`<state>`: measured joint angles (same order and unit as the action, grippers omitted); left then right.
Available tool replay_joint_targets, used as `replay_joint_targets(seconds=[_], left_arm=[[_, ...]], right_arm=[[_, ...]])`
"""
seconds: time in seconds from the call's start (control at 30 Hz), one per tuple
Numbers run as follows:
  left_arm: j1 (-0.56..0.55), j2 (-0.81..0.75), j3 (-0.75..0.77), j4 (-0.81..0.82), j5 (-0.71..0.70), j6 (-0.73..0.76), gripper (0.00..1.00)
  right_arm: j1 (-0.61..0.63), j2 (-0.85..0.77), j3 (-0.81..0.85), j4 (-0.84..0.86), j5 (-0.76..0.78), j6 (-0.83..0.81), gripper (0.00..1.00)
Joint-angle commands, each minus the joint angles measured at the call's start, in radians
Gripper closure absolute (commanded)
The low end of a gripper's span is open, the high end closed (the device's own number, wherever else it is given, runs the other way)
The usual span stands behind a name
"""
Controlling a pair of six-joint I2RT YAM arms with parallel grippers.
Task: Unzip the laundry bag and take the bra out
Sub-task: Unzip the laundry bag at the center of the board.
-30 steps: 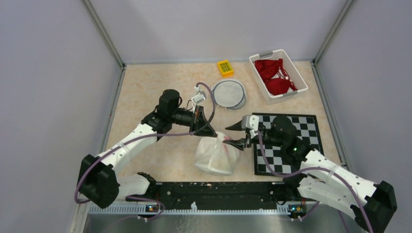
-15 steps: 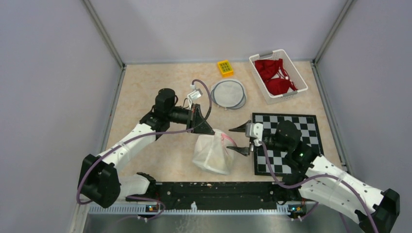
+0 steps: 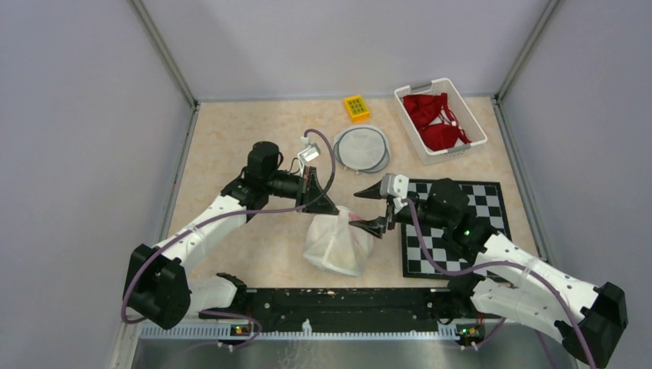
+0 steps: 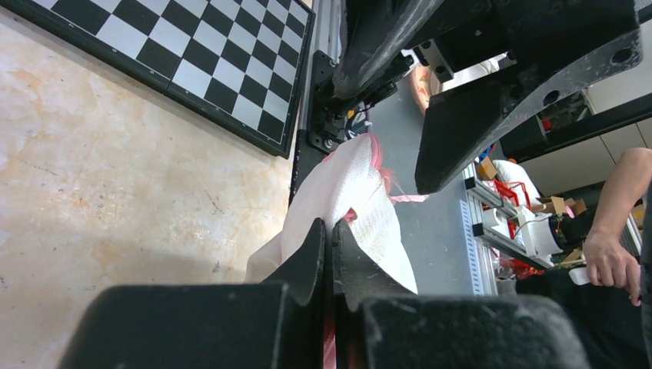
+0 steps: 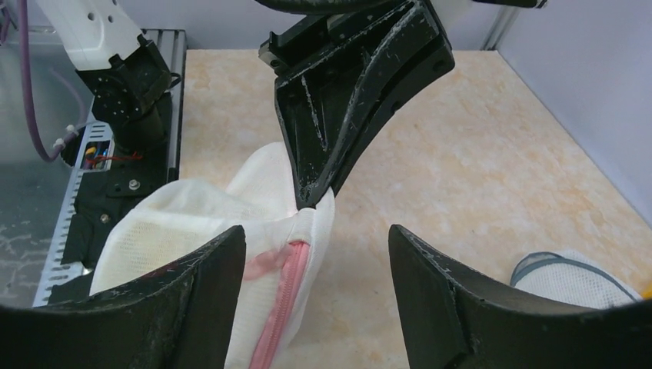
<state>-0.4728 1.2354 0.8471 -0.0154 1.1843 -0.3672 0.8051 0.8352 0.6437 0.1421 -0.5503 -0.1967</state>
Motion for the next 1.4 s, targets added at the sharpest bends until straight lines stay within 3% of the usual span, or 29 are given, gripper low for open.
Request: replay_joint_targets(seconds=[0.0,0.17,0.3,0.53,0.8,0.87,0.93,1.07,1.37], left_arm=[[0.002,-0.014,0.019,0.062,0.023,-0.038,1.00],[0.001,-0.010,-0.019,0.202,0.067,-0.174,1.00],[0.000,-0.010,-0.034,0.267,0.092,-0.241,1.00],[0.001,-0.013,-0.065,0.338,0.118,-0.317,1.00],[0.005,-0.017,-0.089,0.405,0.117,-0.374,1.00],[0.005,-0.030,-0.066,0.308,0.085,-0.290,1.00],[0.004,-0.049,-0.033,0.191,0.022,-0.187,0.83],[0.002,-0.084,-0.013,0.136,-0.069,-0.115,0.66],[-0.012,-0.097,-0.037,0.144,-0.089,-0.097,0.55]], right_arm=[[0.021,0.030,0.033,0.088,-0.020,0.035,0.32],[0.053,0.039,-0.021,0.156,0.003,-0.012,0.34],[0.074,0.034,-0.059,0.176,0.016,-0.091,0.48],[0.078,0.014,-0.101,0.190,0.029,-0.138,0.50],[0.080,-0.005,-0.114,0.189,0.030,-0.159,0.98],[0.079,-0.010,-0.115,0.191,0.034,-0.147,1.00],[0.078,-0.012,-0.113,0.197,0.045,-0.121,1.00],[0.079,-0.016,-0.115,0.242,0.078,-0.023,1.00],[0.079,-0.015,-0.113,0.265,0.110,0.077,1.00]])
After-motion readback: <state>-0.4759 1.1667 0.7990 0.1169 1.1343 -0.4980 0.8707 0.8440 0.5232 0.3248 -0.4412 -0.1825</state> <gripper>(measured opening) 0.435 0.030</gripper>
